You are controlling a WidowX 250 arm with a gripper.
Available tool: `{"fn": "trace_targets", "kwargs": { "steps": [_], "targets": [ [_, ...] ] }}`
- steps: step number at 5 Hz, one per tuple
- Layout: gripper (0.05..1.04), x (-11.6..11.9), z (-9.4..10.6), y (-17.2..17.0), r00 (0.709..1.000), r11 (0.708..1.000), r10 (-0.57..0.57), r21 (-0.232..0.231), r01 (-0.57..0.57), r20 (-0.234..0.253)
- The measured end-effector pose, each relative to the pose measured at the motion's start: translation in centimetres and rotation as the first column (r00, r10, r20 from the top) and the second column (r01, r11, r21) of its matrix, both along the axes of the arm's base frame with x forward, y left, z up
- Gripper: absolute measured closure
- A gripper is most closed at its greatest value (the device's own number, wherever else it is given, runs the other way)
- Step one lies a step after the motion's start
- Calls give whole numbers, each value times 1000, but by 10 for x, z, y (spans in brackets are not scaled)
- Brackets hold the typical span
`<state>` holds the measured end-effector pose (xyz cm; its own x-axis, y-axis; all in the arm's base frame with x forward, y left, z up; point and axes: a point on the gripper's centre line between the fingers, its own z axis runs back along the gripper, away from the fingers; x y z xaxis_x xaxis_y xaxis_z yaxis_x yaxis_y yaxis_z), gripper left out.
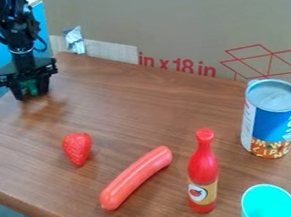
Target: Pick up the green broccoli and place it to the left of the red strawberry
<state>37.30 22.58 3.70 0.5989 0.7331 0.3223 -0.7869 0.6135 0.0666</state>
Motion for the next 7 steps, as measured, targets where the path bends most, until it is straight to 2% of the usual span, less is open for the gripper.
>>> {"fn": "trace_targets", "kwargs": {
  "steps": [1,2,3,4,5,6,7],
  "targets": [
    [679,-4,-2,-2,1000,1000,-3,2,3,9],
    [757,-13,-2,-4,999,999,-53,8,53,0],
    [757,-27,0,-10,994,993,-113,-17,113,0],
    [757,-37,19,-19,975,975,-220,-15,221,35],
    [757,-49,51,-27,935,939,-345,21,344,80],
    [757,-75,64,-32,905,908,-420,26,419,64],
    [757,-103,60,-26,906,906,-422,-4,422,-8]
  ]
}}
